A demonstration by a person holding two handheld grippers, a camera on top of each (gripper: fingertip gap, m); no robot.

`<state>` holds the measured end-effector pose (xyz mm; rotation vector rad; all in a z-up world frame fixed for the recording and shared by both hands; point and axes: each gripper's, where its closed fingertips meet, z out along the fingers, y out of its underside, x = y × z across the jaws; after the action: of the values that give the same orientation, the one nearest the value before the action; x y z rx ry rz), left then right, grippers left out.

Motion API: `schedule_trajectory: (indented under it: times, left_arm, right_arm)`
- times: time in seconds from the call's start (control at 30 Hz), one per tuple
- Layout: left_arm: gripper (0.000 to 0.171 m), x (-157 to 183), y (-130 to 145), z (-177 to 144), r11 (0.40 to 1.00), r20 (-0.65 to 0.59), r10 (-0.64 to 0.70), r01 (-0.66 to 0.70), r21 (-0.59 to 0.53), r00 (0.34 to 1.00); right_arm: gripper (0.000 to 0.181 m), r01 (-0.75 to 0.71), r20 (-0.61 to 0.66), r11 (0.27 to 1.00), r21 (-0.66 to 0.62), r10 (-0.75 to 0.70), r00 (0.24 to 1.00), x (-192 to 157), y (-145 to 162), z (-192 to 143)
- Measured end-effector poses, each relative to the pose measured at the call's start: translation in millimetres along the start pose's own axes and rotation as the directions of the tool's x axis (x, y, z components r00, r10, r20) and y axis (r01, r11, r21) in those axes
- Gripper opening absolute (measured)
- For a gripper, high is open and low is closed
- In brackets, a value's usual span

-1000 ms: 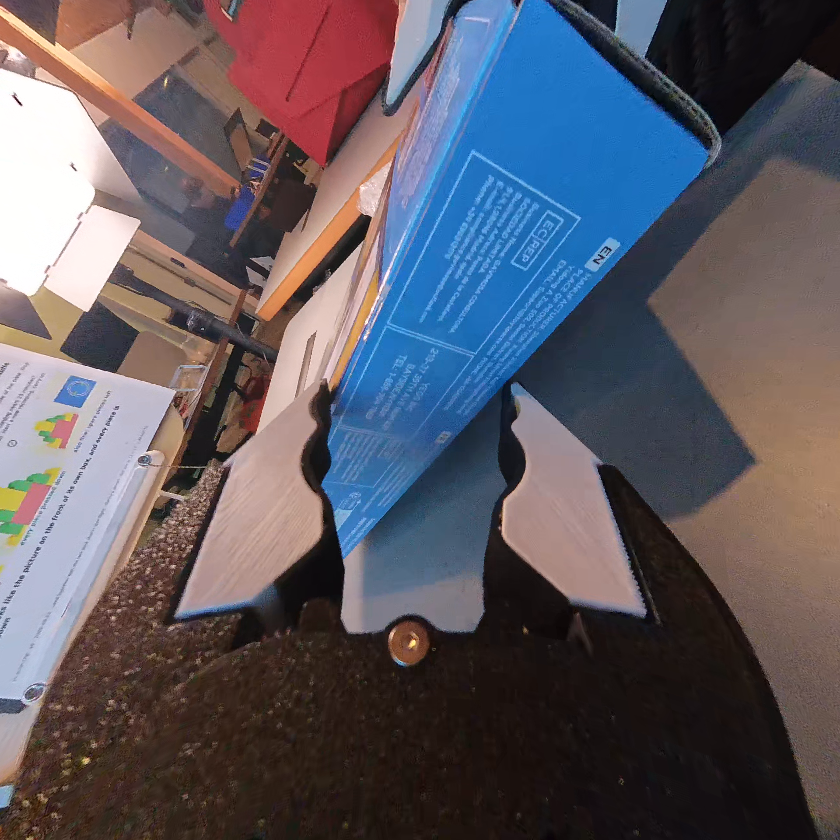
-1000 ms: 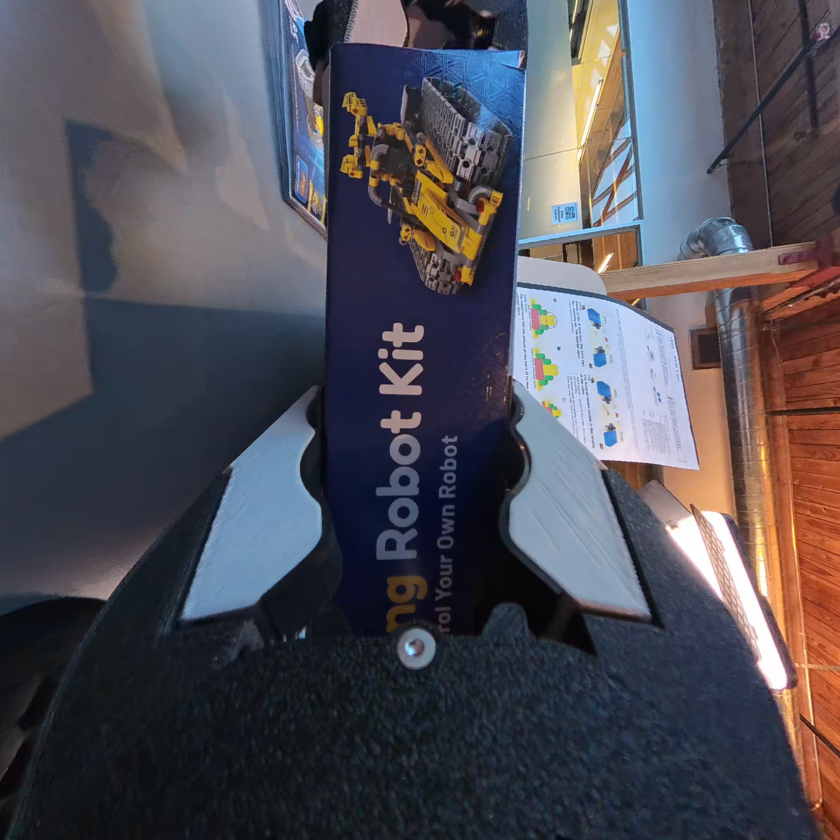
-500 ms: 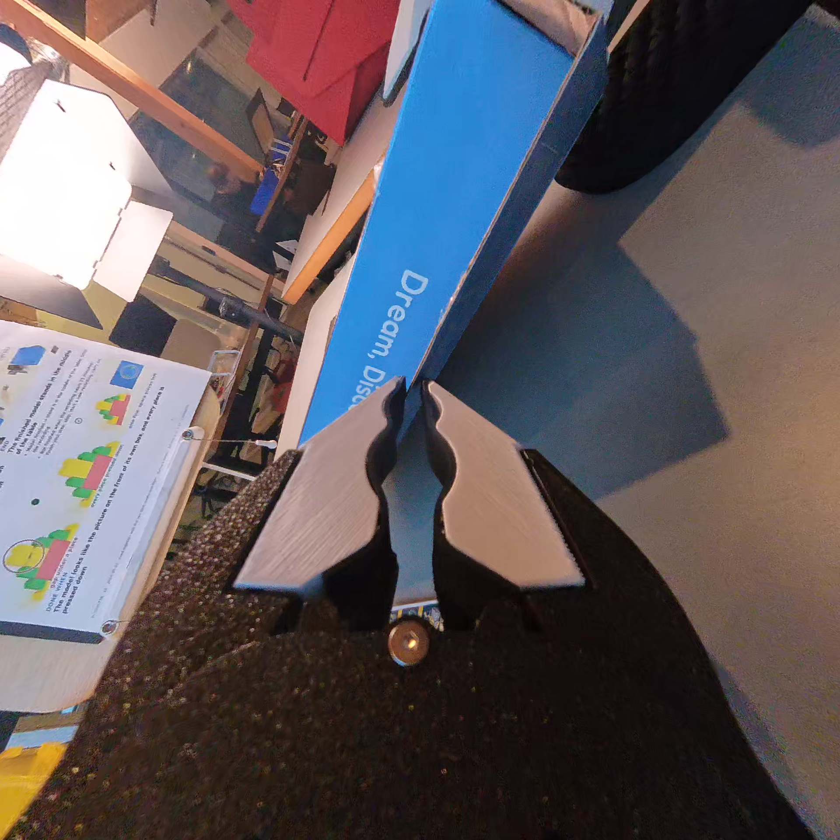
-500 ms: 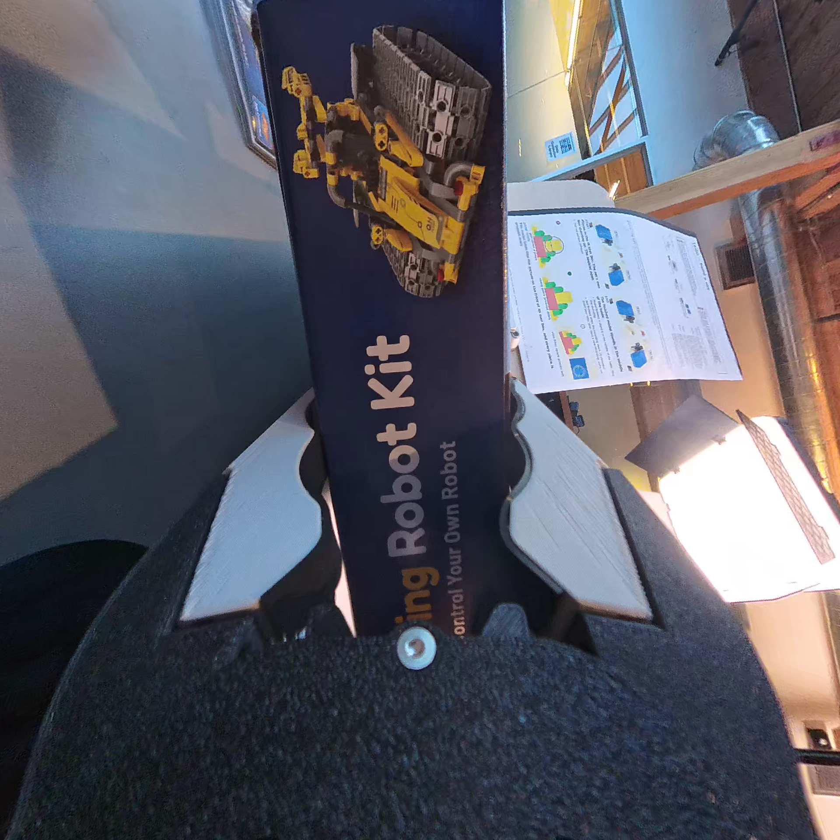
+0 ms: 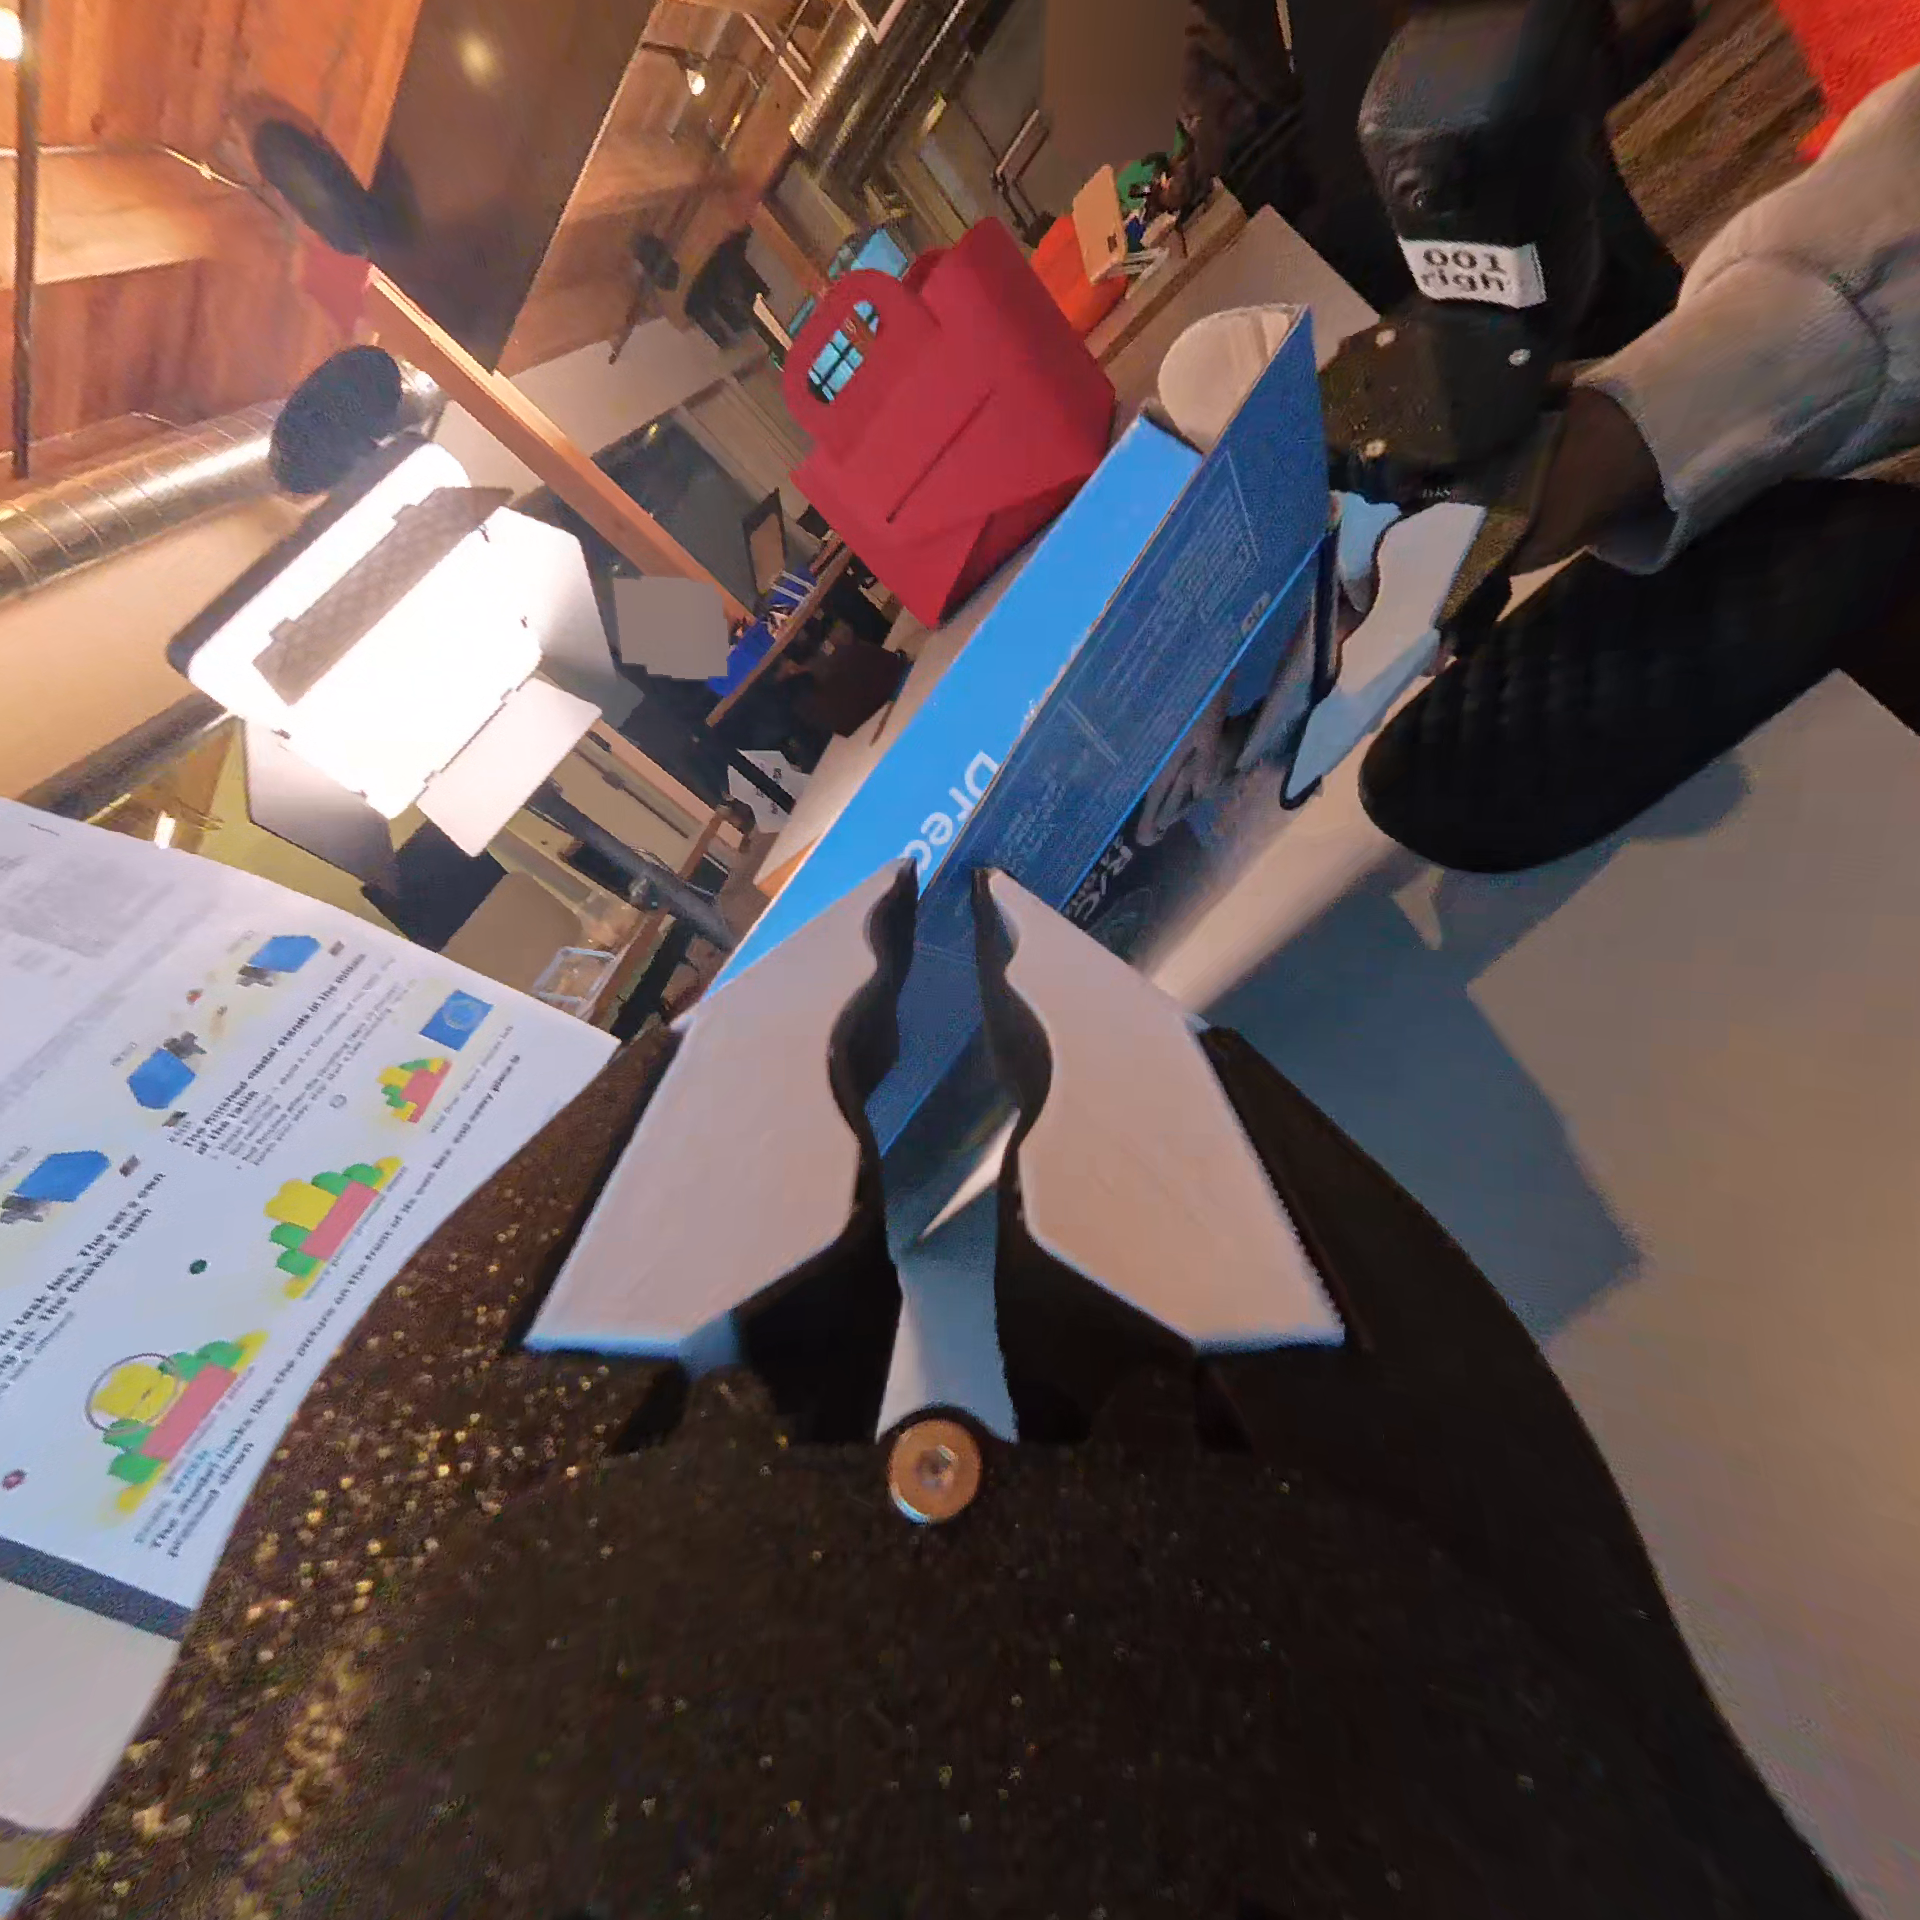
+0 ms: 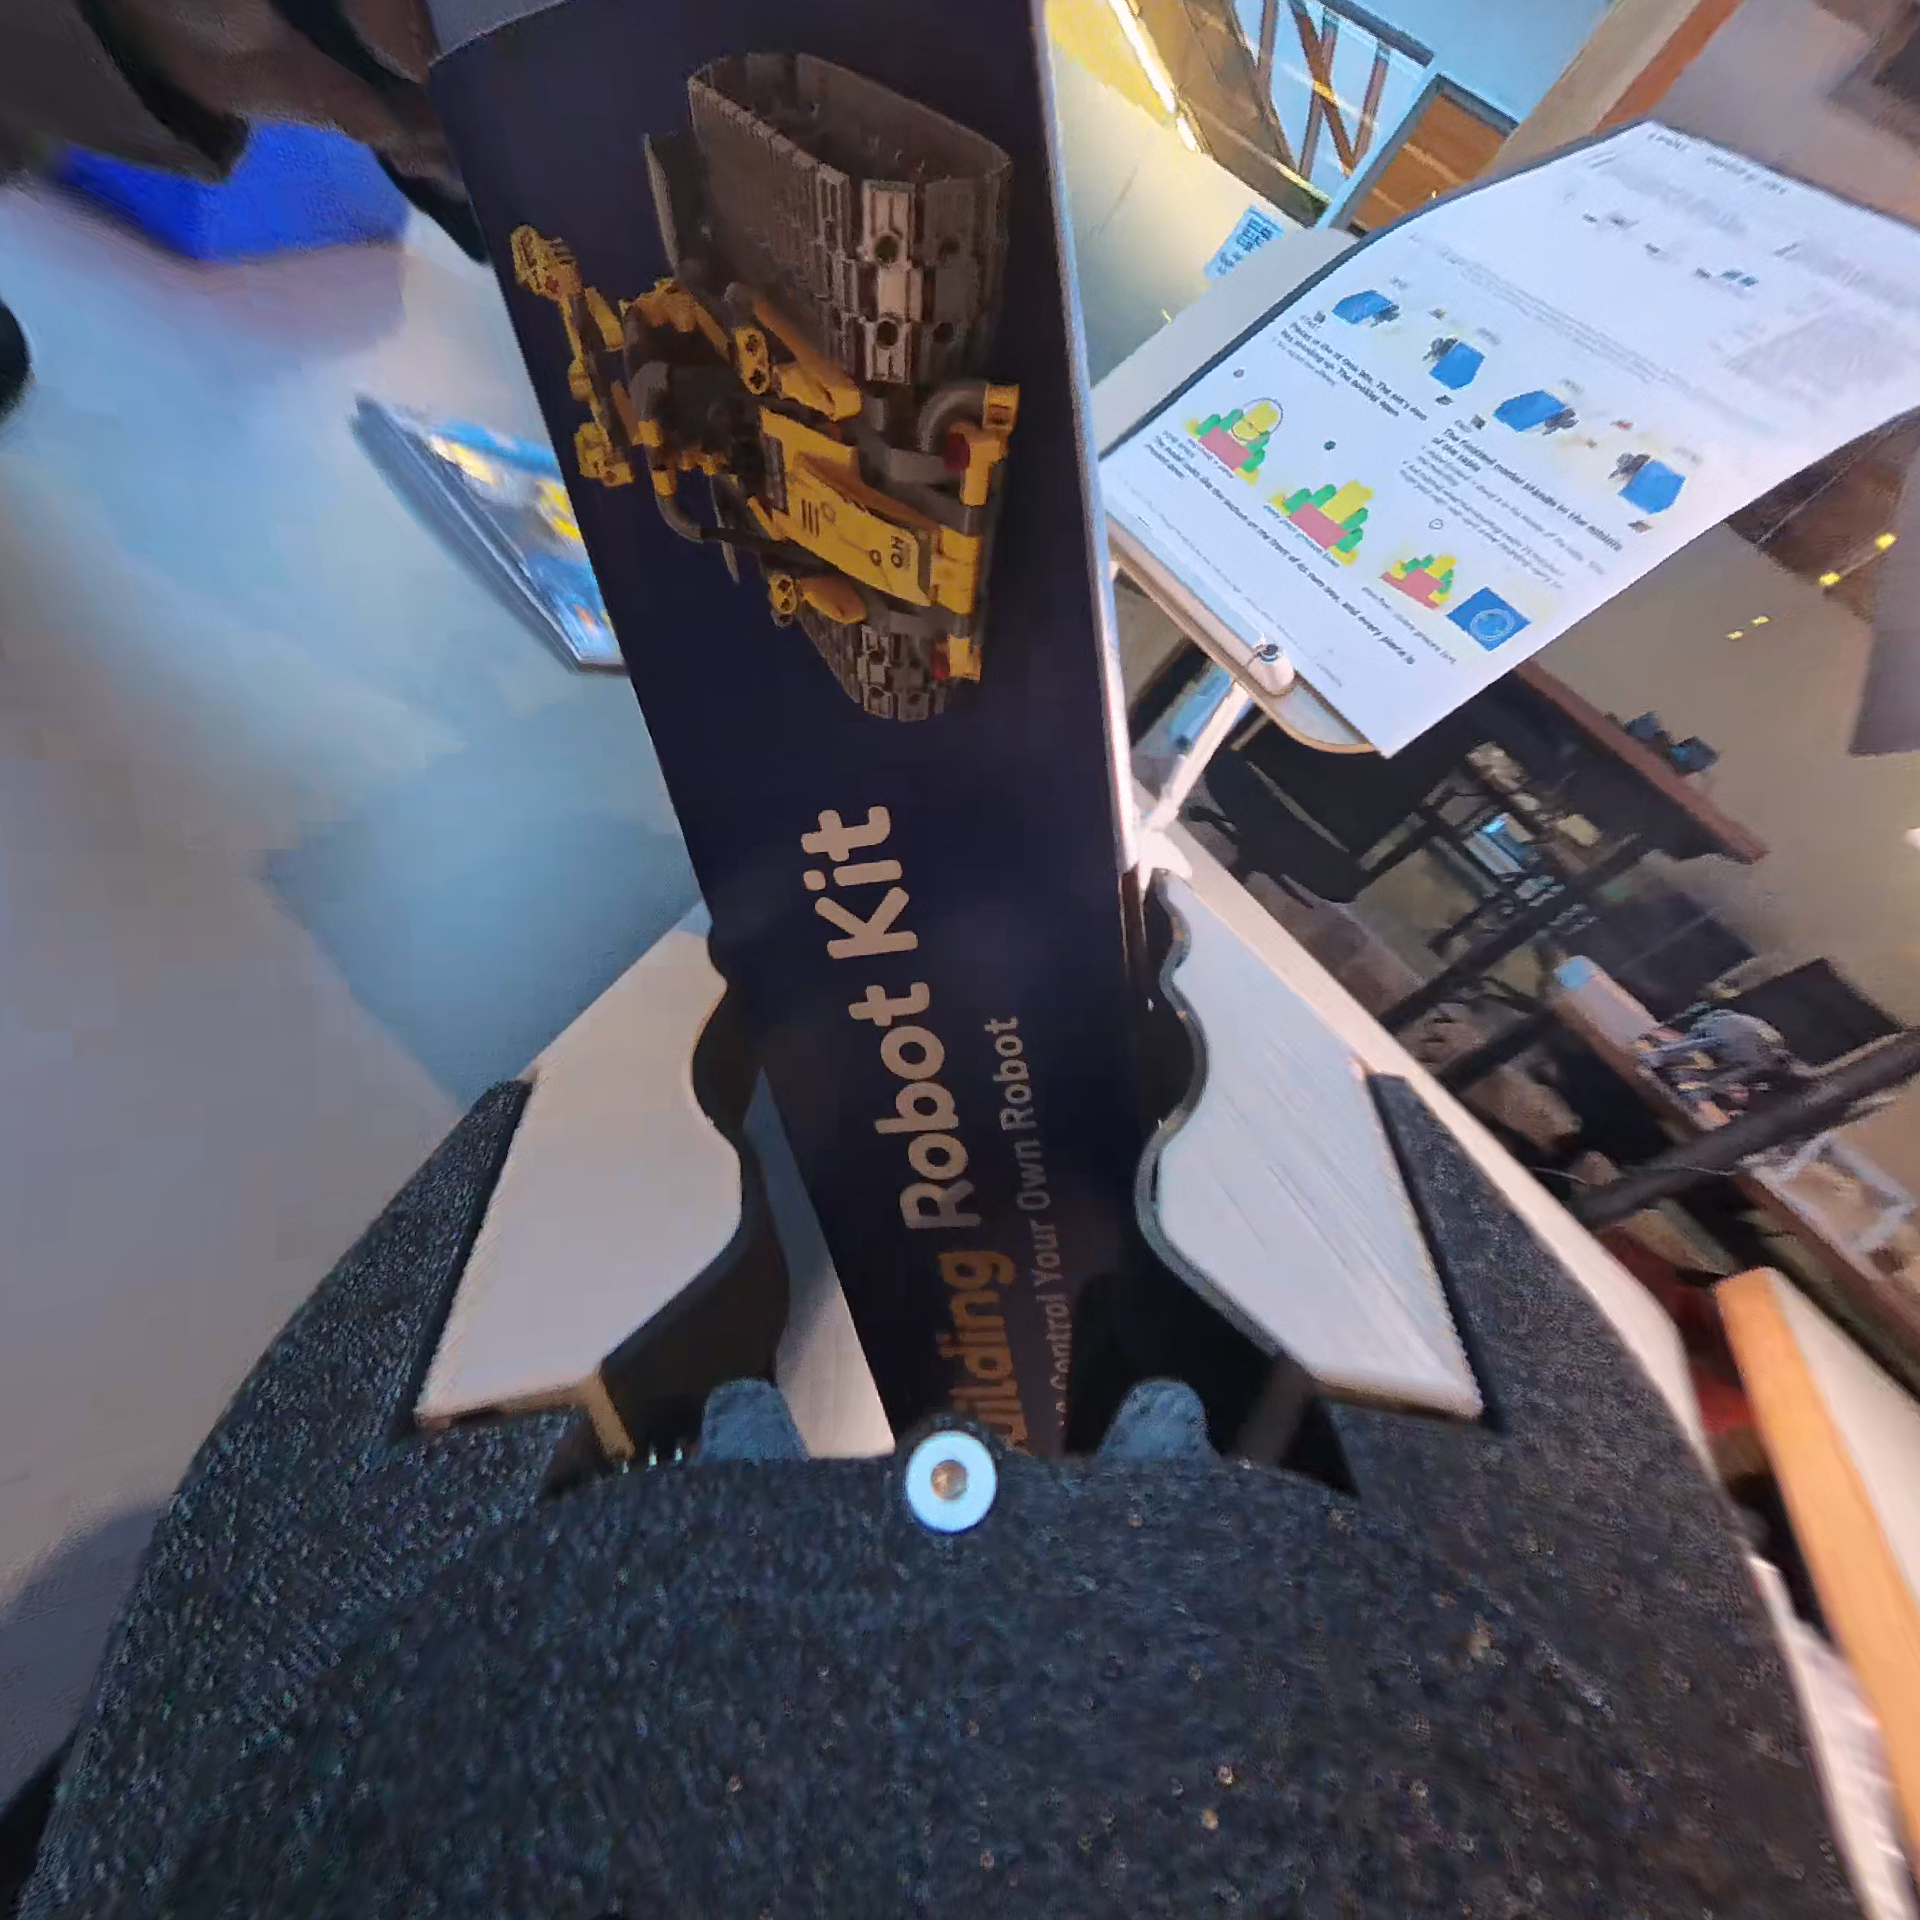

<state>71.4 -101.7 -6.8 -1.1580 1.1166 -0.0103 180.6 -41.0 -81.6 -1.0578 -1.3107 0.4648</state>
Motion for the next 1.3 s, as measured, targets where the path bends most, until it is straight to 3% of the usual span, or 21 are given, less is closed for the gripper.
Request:
schedule_trajectory:
  times: [0.17,0.27,0.33,0.43,0.5,0.57,0.67,0.77,0.87,0.93,0.97,1.03,1.1,1.13,1.23,1.3]
  left_arm:
    - [0.012,-21.2,-19.1,9.8,1.000,-0.001,0.026,-0.026,0.016,1.000]
    - [0.017,-31.9,-18.5,21.8,0.995,-0.038,0.089,-0.091,-0.050,0.995]
    - [0.031,-48.5,-19.4,30.3,0.983,-0.073,0.140,-0.148,-0.105,0.987]
    - [0.058,-68.8,-23.7,50.5,0.970,-0.199,0.165,-0.196,-0.147,0.966]
    - [0.063,-60.5,-0.2,65.4,0.928,-0.400,0.147,-0.266,-0.261,0.905]
    - [0.057,-52.8,22.3,77.2,0.882,-0.531,0.109,-0.328,-0.338,0.840]
    - [0.032,-60.2,21.3,93.2,0.851,-0.586,0.151,-0.406,-0.333,0.796]
    - [0.023,-57.2,16.5,97.1,0.844,-0.625,0.192,-0.453,-0.289,0.756]
    - [0.016,-48.2,12.0,90.1,0.848,-0.650,0.217,-0.471,-0.245,0.728]
    - [0.010,-39.3,14.9,83.5,0.830,-0.675,0.229,-0.503,-0.240,0.701]
    - [0.007,-33.9,17.9,81.1,0.815,-0.689,0.238,-0.527,-0.242,0.685]
    - [0.003,-25.5,27.7,77.0,0.771,-0.715,0.267,-0.588,-0.244,0.646]
    - [0.002,-21.4,33.9,75.8,0.735,-0.728,0.293,-0.634,-0.243,0.619]
    - [0.002,-20.0,34.7,75.1,0.724,-0.733,0.301,-0.646,-0.241,0.610]
    - [0.002,-15.5,31.2,70.5,0.710,-0.742,0.313,-0.665,-0.231,0.593]
    - [0.002,-9.2,26.1,65.2,0.709,-0.746,0.321,-0.671,-0.219,0.583]
  right_arm:
    - [0.074,-0.212,0.047,0.976,0.050,0.210,0.977,-3.6,-7.0,7.1]
    - [0.074,-0.309,0.076,0.950,0.040,0.305,0.949,-6.5,-6.1,8.7]
    - [0.074,-0.387,0.094,0.922,0.032,0.383,0.919,-2.9,-6.4,7.3]
    - [0.074,-0.480,0.107,0.877,0.008,0.477,0.873,0.2,-6.8,4.7]
    - [0.073,-0.511,0.090,0.860,-0.016,0.510,0.855,-0.7,-4.0,5.5]
    - [0.073,-0.566,0.073,0.823,-0.045,0.568,0.820,-0.6,2.4,5.9]
    - [0.073,-0.680,0.029,0.731,-0.050,0.682,0.731,8.2,19.8,1.3]
    - [0.078,-0.764,0.040,0.642,-0.068,0.767,0.640,15.2,30.4,-8.5]
    - [0.089,-0.802,0.219,0.593,-0.072,0.794,0.567,24.4,14.5,-29.5]
    - [0.096,-0.833,0.329,0.553,0.022,0.783,0.529,63.0,-17.2,-55.8]
    - [0.088,-0.822,0.334,0.567,0.059,0.764,0.551,86.3,-31.3,-66.9]
    - [0.078,-0.712,0.242,0.700,0.060,0.681,0.691,123.0,-50.9,-71.0]
    - [0.081,-0.532,0.185,0.841,-0.098,0.541,0.821,132.6,-59.5,-52.6]
    - [0.087,-0.443,0.183,0.877,-0.185,0.473,0.862,133.8,-61.6,-39.5]
    - [0.089,-0.200,0.221,0.906,-0.373,0.296,0.929,135.0,-65.1,5.6]
    - [0.089,-0.019,0.245,0.863,-0.504,0.164,0.956,141.0,-50.3,38.5]
